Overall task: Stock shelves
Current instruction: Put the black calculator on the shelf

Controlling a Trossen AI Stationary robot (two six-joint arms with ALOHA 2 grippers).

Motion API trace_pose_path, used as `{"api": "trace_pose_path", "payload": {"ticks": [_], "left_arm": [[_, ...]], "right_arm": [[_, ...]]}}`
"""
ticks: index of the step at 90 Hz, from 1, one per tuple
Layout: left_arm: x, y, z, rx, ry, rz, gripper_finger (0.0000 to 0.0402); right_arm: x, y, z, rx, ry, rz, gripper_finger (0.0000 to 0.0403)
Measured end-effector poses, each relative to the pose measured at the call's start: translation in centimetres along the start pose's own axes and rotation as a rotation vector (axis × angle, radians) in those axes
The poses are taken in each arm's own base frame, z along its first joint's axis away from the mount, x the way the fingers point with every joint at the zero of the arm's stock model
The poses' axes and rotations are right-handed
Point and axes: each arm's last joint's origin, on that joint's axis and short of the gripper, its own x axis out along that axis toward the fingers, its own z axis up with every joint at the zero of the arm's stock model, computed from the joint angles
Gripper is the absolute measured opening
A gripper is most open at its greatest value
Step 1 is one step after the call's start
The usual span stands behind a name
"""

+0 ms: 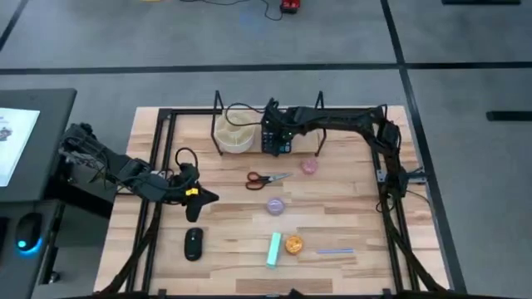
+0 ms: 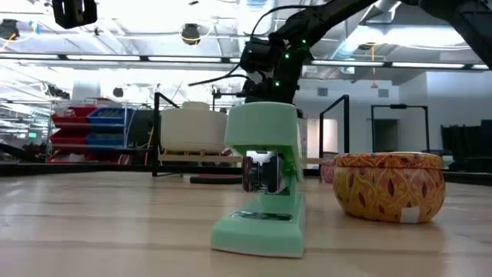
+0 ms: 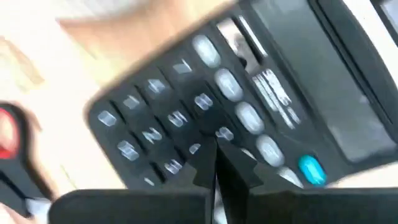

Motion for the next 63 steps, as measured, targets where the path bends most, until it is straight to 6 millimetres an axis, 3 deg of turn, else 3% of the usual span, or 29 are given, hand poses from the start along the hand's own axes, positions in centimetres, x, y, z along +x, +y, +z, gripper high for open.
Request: {"api": "trace_pose_path", "payload": {"ticks": [21, 32, 40, 63], "left_arm": [[0.0, 0.0, 0.0, 0.008, 0.005, -0.003, 0.0000], [0.0, 0.0, 0.0, 0.015, 0.005, -0.004, 0.0000], [0.0, 0.0, 0.0, 0.015, 0.004, -0.004, 0.0000], [0.0, 0.0, 0.0, 0.025, -0.002, -0.003, 0.0000]], "right_arm": [[0.0, -0.1, 0.4, 0.099, -0.043, 0.003, 0.0000], [-1.4, -0.5, 0.2, 0.123, -0.028, -0.014, 0.0000], [-2.2, -1.4, -0.4, 0.181, 0.033, -0.075, 0.0000], [-1.7, -3.6, -1.9, 0.282, 0.180, -0.208, 0.0000]]}}
